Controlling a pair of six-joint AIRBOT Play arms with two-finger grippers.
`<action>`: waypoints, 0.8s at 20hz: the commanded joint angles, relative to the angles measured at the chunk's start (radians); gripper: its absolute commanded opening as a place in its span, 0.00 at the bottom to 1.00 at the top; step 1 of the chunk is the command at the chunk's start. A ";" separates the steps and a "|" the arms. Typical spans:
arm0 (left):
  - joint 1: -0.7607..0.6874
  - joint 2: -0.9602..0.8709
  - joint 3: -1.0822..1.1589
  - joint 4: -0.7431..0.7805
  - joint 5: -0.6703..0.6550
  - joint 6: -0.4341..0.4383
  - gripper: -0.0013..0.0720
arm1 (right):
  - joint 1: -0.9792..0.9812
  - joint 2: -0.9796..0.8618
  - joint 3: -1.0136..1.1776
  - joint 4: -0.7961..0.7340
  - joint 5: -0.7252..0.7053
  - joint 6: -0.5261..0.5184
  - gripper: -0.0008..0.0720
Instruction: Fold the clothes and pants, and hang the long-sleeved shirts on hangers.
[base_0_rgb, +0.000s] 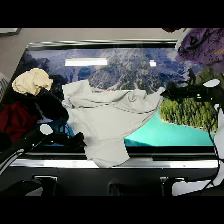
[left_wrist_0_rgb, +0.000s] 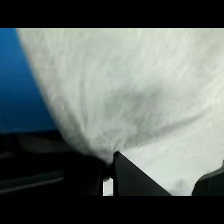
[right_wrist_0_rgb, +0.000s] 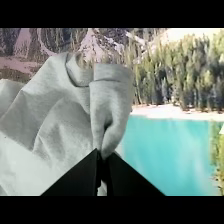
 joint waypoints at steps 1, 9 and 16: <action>-0.019 -0.002 0.060 -0.034 0.071 0.056 0.04 | 0.001 0.053 0.001 0.010 0.023 0.001 0.06; 0.108 0.099 0.866 0.441 -0.122 0.005 0.04 | 0.000 0.314 0.360 -0.012 -0.064 -0.073 0.06; 0.107 0.302 1.423 0.742 -0.267 -0.024 0.04 | 0.000 0.731 0.582 -0.266 -0.083 0.029 0.06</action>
